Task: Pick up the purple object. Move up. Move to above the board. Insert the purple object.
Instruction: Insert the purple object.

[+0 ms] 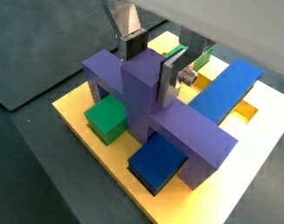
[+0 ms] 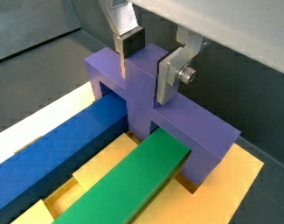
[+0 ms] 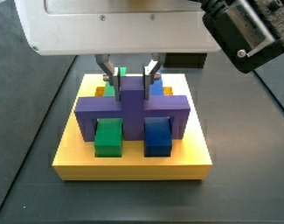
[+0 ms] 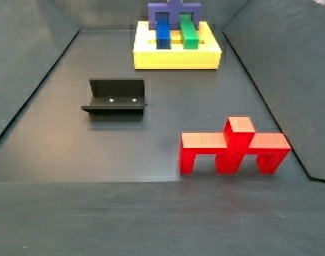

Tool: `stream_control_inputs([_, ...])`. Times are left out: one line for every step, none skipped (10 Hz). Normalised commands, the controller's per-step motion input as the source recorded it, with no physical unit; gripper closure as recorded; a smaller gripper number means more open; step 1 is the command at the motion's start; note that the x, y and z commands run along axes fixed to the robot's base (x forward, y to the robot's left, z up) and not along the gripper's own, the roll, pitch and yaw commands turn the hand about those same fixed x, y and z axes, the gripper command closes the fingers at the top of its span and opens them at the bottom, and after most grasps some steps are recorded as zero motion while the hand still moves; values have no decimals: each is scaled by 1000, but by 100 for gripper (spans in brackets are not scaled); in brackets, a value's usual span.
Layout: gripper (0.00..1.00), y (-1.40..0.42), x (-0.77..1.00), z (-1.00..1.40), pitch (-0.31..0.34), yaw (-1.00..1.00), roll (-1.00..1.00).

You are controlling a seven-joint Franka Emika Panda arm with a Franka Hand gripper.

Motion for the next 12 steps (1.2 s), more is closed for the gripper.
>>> stream_control_inputs([100, 40, 0, -69, -21, 169, 0])
stream_control_inputs([100, 0, 0, 0, -60, 286, 17])
stream_control_inputs([100, -20, 0, 3, -73, 309, 39])
stream_control_inputs([100, -31, 0, 17, -64, 300, 54])
stream_control_inputs([100, -14, 0, -37, -67, 186, 59])
stream_control_inputs([100, -40, 0, -149, -56, 0, 24])
stream_control_inputs([100, -43, 0, -191, -41, -77, 19])
stream_control_inputs([100, -14, 0, -226, 0, -274, 44])
stream_control_inputs([100, 0, 0, -149, 0, -374, 89])
stream_control_inputs([100, 0, 0, -6, 13, -354, 129])
stream_control_inputs([100, 0, 0, 137, 40, -77, 139])
stream_control_inputs([100, 0, 0, 209, 9, 0, 116])
